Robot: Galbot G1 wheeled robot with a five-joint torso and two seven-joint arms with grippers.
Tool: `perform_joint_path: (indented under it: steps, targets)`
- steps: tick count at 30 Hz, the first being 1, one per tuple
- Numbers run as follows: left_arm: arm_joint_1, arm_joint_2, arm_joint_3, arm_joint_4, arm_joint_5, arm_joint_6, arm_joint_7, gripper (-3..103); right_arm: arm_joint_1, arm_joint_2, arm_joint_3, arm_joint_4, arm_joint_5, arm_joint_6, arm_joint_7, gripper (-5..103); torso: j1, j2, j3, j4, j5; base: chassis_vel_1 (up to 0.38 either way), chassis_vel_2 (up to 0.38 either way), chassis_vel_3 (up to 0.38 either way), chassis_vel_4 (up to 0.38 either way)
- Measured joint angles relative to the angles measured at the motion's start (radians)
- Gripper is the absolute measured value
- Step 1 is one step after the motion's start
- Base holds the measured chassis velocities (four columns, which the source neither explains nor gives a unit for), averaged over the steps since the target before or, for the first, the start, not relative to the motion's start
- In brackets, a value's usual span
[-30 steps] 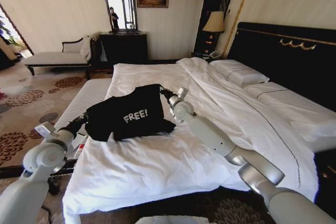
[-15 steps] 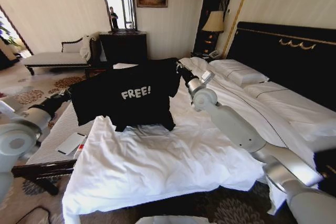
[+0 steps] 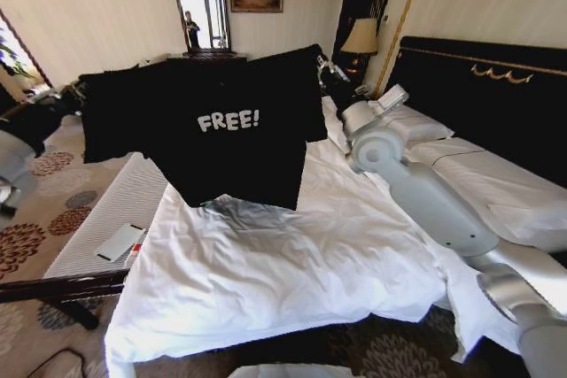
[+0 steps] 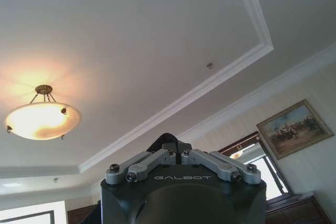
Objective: Fold the clothes on the bed.
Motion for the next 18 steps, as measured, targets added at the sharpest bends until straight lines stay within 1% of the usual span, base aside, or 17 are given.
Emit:
perform_joint_path:
  steps: [1, 2, 3, 4, 6, 7, 8, 9, 11, 12, 13, 15, 16, 18]
  targets:
    - [0.004, 0.008, -0.013, -0.007, -0.012, 0.0, -0.002, 0, 0.002, -0.019, 0.011, 0.022, 0.016, -0.005, -0.007, 0, 0.0, 0.0, 0.0, -0.0002, 0.0, 0.0, 0.0, 0.0, 0.0]
    - [0.007, 0.028, -0.039, -0.023, -0.037, 0.001, -0.002, 0, 0.002, -0.068, 0.038, 0.07, 0.054, -0.015, -0.02, 0, 0.0, 0.0, 0.0, 0.0003, 0.0, 0.0, 0.0, 0.0, 0.0]
    - [0.007, 0.048, -0.06, -0.035, -0.062, 0.001, -0.001, 0, -0.007, -0.123, 0.08, 0.122, 0.096, -0.021, -0.027, 0, 0.0, 0.0, 0.0, 0.0001, -0.0002, 0.0, 0.0, 0.0, 0.0]
    - [0.007, 0.048, -0.06, -0.035, -0.062, 0.001, -0.001, 0, -0.007, -0.123, 0.08, 0.122, 0.096, -0.021, -0.027, 0, 0.0, 0.0, 0.0, 0.0001, -0.0002, 0.0, 0.0, 0.0, 0.0]
    - [0.007, 0.066, -0.081, -0.049, -0.089, 0.001, 0.002, 0, -0.03, -0.178, 0.141, 0.172, 0.137, -0.025, -0.031, 0, 0.0, 0.0, 0.0, -0.0007, -0.0001, 0.0, 0.0, 0.0, 0.0]
    - [0.01, 0.076, -0.101, -0.06, -0.11, 0.001, 0.005, 0, -0.054, -0.218, 0.192, 0.209, 0.165, -0.026, -0.04, 0, 0.0, 0.0, 0.0, -0.0007, 0.0002, 0.0, 0.0, 0.0, 0.0]
    - [0.026, 0.086, -0.151, -0.08, -0.151, 0.003, 0.009, 0, -0.096, -0.286, 0.265, 0.26, 0.206, -0.025, -0.057, 0, 0.0, 0.0, 0.0, -0.0012, 0.0003, 0.0, 0.0, 0.0, 0.0]
    - [0.026, 0.086, -0.151, -0.08, -0.151, 0.003, 0.009, 0, -0.096, -0.286, 0.265, 0.26, 0.206, -0.025, -0.057, 0, 0.0, 0.0, 0.0, -0.0012, 0.0003, 0.0, 0.0, 0.0, 0.0]
    - [0.047, 0.089, -0.22, -0.104, -0.206, 0.01, 0.012, 0, -0.146, -0.36, 0.329, 0.313, 0.233, -0.015, -0.079, 0, 0.0, 0.0, 0.0, -0.0006, 0.0005, 0.0, 0.0, 0.0, 0.0]
    - [0.054, 0.089, -0.258, -0.122, -0.246, 0.013, 0.012, 0, -0.197, -0.413, 0.387, 0.35, 0.243, -0.004, -0.1, 0, 0.0, 0.0, 0.0, 0.0, 0.0003, 0.0, 0.0, 0.0, 0.0]
    - [0.057, 0.088, -0.283, -0.137, -0.273, 0.013, 0.012, 0, -0.258, -0.448, 0.455, 0.375, 0.254, 0.001, -0.116, 0, 0.0, 0.0, 0.0, 0.0, 0.0, 0.0, 0.0, 0.0, 0.0]
    - [0.06, 0.082, -0.305, -0.159, -0.296, 0.013, 0.018, 0, -0.352, -0.483, 0.561, 0.41, 0.275, 0.002, -0.136, 0, 0.0, 0.0, 0.0, -0.0002, 0.0, 0.0, 0.0, 0.0, 0.0]
    - [0.06, 0.082, -0.305, -0.159, -0.296, 0.013, 0.018, 0, -0.352, -0.483, 0.561, 0.41, 0.275, 0.002, -0.136, 0, 0.0, 0.0, 0.0, -0.0002, 0.0, 0.0, 0.0, 0.0, 0.0]
    - [0.072, 0.058, -0.311, -0.198, -0.303, 0.014, 0.024, 0, -0.467, -0.523, 0.693, 0.469, 0.303, 0.003, -0.142, 0, 0.0, 0.0, 0.0, -0.0003, -0.0002, 0.0, 0.0, 0.0, 0.0]
